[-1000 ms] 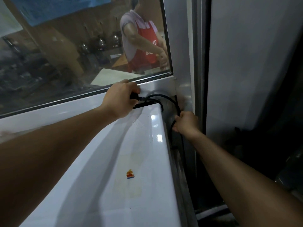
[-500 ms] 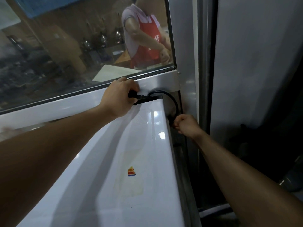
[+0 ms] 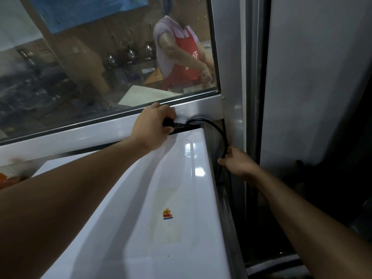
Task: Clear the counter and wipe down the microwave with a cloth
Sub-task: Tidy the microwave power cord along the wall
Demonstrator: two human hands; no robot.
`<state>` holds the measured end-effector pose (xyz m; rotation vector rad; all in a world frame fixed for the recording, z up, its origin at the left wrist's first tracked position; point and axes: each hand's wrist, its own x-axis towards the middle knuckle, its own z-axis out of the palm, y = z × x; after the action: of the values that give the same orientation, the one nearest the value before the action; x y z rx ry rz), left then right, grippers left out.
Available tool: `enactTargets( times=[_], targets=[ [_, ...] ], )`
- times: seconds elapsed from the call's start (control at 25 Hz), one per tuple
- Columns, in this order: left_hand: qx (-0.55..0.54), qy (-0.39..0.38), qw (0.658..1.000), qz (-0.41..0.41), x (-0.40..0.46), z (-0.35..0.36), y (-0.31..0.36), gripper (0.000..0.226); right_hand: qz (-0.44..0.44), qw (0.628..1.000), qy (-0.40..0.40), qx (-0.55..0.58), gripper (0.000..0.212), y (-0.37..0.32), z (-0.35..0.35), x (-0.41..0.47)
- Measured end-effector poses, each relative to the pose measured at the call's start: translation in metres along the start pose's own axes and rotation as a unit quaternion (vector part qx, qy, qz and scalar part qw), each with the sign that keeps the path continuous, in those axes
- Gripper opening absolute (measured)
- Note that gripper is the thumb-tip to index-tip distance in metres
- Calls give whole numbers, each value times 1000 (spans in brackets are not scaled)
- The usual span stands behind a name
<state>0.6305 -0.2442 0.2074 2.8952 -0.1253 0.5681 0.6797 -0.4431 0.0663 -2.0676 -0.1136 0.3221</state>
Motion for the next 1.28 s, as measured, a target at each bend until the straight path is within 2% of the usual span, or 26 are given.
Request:
enactTargets(
  times=[0.48, 0.76, 1.28],
  targets=[
    [-6, 25, 1000, 4, -6, 5, -6, 20, 12, 1000, 7, 4, 66, 0, -7, -5],
    [83, 47, 995, 5, -13, 6, -4, 14, 11, 1000, 8, 16, 59, 3, -7, -7],
    [56, 19, 998, -6, -22, 0, -11, 24, 23, 999, 13, 36, 60, 2, -6, -14]
  ],
)
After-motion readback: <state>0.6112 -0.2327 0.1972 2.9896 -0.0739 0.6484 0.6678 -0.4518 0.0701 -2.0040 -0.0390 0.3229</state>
